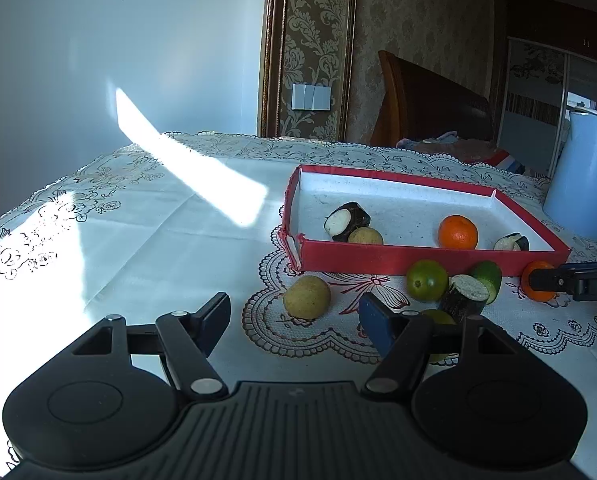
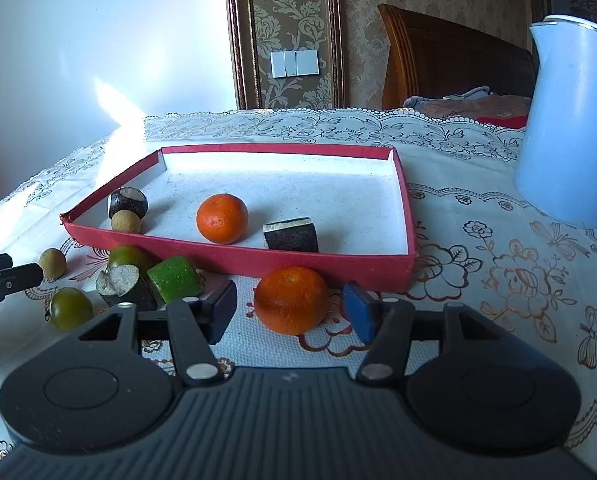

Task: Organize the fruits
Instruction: 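Grasp a dark green round fruit with the left tool while the right tool grasps an orange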

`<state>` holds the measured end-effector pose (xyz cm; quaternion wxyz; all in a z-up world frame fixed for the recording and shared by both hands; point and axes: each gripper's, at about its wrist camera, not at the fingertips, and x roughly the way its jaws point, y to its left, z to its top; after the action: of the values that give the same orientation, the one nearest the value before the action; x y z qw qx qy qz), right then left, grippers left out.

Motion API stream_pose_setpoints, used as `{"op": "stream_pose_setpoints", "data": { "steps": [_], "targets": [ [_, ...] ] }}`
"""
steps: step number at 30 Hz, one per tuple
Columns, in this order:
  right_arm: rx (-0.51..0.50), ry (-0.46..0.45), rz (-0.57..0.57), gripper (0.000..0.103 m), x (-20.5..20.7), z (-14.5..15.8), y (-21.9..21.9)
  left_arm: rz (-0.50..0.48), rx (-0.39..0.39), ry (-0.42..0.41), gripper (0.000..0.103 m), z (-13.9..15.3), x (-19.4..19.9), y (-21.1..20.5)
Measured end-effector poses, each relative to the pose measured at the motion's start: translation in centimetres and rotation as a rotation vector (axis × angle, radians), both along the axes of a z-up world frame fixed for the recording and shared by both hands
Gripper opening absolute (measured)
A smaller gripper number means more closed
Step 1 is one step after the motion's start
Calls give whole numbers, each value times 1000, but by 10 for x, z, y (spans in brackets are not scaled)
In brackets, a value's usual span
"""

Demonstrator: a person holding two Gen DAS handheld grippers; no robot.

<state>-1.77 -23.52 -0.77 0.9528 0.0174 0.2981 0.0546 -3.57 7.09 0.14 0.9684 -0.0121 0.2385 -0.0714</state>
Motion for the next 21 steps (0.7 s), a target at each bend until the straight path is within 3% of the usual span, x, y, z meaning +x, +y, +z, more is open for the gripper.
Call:
{"op": "stream_pose_setpoints", "data": {
  "steps": [5, 7, 8, 14, 21],
  "targets": [
    [2, 42, -9, 57, 10, -8, 2, -7, 2, 7, 71, 0, 1, 0],
    [8, 32, -17, 41, 8, -8, 1, -11, 6, 12, 71, -1, 1, -1],
    [14, 27, -17, 40, 6, -7, 0, -11, 9, 13, 71, -1, 1, -2],
    [65, 18, -41, 40, 4, -7, -9, -37, 37, 0, 71, 0, -2, -7],
    [85, 17, -40, 40, 4, -8, -13, -186, 70, -76, 71, 3, -20, -20]
  ]
}}
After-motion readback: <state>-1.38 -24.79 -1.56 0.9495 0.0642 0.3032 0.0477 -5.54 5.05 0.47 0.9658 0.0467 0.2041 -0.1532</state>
